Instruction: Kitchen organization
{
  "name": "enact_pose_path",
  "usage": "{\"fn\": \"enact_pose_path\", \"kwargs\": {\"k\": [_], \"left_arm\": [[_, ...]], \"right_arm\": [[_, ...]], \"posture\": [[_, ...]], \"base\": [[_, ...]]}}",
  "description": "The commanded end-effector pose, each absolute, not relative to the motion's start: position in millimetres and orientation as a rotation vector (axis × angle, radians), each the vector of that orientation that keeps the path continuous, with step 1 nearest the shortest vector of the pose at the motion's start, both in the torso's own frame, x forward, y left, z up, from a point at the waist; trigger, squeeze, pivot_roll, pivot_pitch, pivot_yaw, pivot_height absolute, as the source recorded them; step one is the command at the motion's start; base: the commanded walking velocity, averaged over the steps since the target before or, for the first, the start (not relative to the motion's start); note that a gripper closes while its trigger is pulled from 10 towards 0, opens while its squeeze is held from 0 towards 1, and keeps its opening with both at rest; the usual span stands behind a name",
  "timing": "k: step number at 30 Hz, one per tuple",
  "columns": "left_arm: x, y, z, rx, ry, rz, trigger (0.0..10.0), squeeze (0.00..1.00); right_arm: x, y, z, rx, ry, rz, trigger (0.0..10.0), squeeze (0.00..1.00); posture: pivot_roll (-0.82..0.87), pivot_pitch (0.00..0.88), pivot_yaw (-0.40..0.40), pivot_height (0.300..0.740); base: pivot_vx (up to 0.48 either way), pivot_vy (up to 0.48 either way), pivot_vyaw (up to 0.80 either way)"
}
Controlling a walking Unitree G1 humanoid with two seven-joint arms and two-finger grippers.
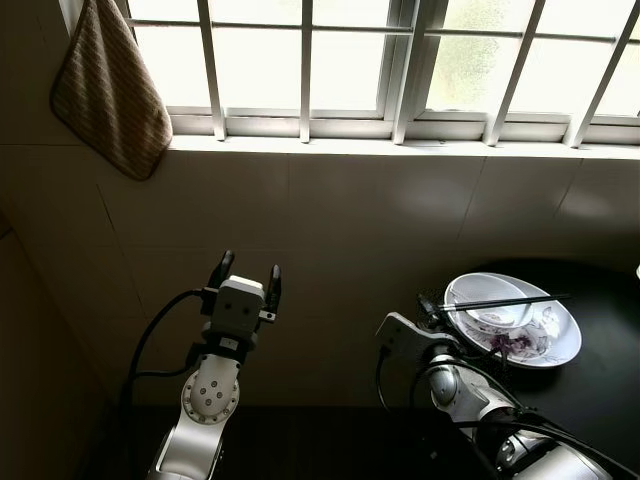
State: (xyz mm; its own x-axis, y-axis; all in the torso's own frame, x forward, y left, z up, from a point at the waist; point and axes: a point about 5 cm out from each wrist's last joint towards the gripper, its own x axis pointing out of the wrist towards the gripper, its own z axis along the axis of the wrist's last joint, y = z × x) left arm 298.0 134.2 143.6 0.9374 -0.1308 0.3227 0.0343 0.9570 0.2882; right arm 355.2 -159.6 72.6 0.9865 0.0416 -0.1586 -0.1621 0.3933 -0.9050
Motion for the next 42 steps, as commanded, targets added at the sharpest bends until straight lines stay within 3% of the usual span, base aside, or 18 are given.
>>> {"fn": "enact_pose_path", "kwargs": {"k": [1, 42], "left_arm": [[297.7, 135.0, 142.6, 0.29, -0.342, -0.091, 10.0, 0.0], [295.9, 137.4, 138.2, 0.302, -0.327, -0.084, 10.0, 0.0]], "right_arm": [[357.8, -163.1, 76.6, -1.196, 0.101, 0.127, 10.0, 0.0], [367.4, -195.1, 91.4, -1.376, 0.164, 0.08, 10.0, 0.0]], "posture": [[0.04, 0.0, -0.031, 0.736], [0.09, 0.0, -0.036, 0.736]], "base": [[0.0, 0.0, 0.0], [0.0, 0.0, 0.0]]}}
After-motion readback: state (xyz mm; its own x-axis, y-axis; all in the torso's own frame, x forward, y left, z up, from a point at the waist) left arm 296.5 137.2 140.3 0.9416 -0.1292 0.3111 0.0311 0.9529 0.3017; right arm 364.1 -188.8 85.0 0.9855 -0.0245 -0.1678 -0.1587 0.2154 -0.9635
